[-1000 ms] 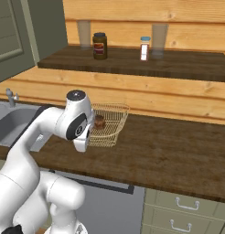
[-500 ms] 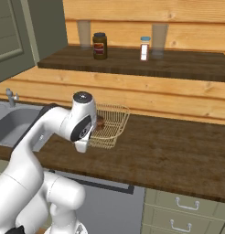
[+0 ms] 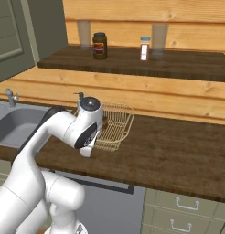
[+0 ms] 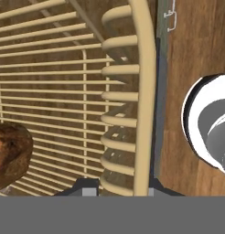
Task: Open the cabinet, pick up the bread from the cabinet and place it in the basket. Then move the basket to the dining counter.
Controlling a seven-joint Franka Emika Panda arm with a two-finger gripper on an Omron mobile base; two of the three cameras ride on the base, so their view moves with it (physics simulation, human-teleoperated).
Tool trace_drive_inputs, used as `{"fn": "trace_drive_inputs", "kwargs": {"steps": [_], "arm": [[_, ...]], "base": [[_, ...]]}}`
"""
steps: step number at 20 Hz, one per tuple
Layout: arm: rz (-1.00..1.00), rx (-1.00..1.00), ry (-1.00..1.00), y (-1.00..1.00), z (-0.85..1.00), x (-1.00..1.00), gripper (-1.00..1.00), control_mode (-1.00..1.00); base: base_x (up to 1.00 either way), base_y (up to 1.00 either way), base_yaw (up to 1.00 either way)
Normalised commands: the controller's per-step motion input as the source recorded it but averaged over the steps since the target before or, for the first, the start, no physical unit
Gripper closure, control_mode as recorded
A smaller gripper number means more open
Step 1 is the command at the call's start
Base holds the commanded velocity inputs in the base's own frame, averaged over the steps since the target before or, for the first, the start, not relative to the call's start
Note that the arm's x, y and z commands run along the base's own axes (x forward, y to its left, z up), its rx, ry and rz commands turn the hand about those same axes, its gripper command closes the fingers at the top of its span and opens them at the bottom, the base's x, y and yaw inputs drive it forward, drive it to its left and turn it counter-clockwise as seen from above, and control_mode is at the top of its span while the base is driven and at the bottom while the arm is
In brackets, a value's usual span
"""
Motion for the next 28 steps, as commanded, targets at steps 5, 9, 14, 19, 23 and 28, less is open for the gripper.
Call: {"fn": "trace_drive_inputs", "kwargs": {"steps": [5, 9, 14, 19, 23, 28], "arm": [[0.0, 0.0, 0.0, -0.01, 0.15, 0.0, 1.0, -1.0], [0.0, 0.0, 0.0, 0.0, 0.11, 0.09, 1.0, -1.0], [0.0, 0.0, 0.0, 0.0, 0.0, 0.0, 1.0, -1.0], [0.0, 0.0, 0.0, 0.0, 0.0, 0.0, 1.0, -1.0], [0.0, 0.0, 0.0, 0.0, 0.0, 0.0, 1.0, 1.0], [0.0, 0.0, 0.0, 0.0, 0.0, 0.0, 1.0, 1.0]], "base": [[0.0, 0.0, 0.0], [0.0, 0.0, 0.0], [0.0, 0.0, 0.0], [0.0, 0.0, 0.0], [-0.11, 0.0, 0.0], [-0.95, -0.21, -0.01]]}}
